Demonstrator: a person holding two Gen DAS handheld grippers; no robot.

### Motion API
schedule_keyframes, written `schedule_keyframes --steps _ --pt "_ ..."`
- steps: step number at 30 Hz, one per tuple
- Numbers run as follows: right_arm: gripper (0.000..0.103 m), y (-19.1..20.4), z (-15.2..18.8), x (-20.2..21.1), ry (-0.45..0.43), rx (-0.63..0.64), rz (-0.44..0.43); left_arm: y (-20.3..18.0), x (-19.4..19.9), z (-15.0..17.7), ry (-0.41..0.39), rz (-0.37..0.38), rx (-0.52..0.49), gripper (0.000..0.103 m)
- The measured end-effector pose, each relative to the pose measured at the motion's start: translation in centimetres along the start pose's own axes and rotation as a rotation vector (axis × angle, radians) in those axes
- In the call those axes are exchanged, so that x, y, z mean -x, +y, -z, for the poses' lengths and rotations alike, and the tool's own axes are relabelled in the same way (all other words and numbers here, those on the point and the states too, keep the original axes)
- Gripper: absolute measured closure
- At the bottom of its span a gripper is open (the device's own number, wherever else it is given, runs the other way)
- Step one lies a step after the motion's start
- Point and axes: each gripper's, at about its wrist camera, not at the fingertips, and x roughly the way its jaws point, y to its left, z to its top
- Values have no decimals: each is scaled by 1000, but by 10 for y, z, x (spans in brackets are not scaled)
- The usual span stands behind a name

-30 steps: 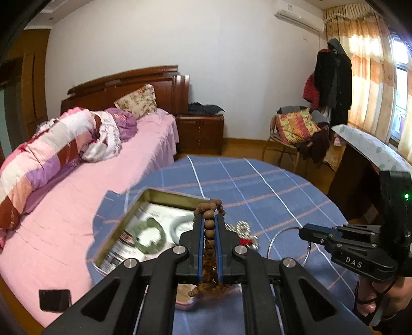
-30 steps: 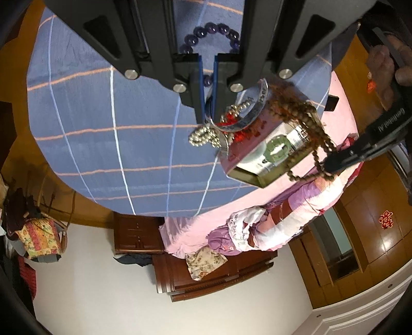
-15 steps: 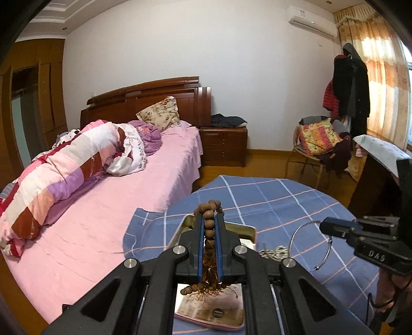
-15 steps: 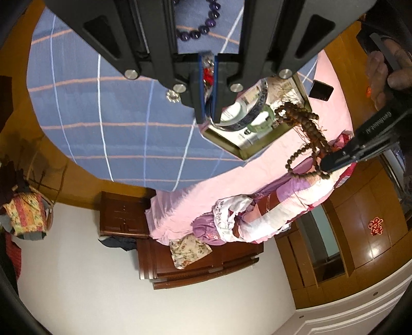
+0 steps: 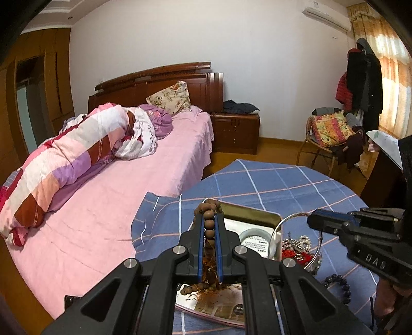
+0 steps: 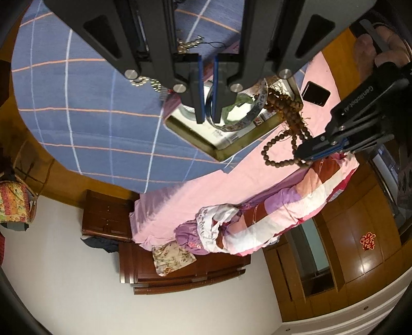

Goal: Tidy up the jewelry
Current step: 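Lower the prayer beads into the tin and open the left tool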

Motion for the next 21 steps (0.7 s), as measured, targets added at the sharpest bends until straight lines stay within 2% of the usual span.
schedule_keyframes --steps 13,21 --pt "96 13 15 -39 88 10 -6 3 -24 14 95 -16 -5 97" --pt "96 10 23 -49 117 4 4 1 -37 24 133 -31 -15 97"
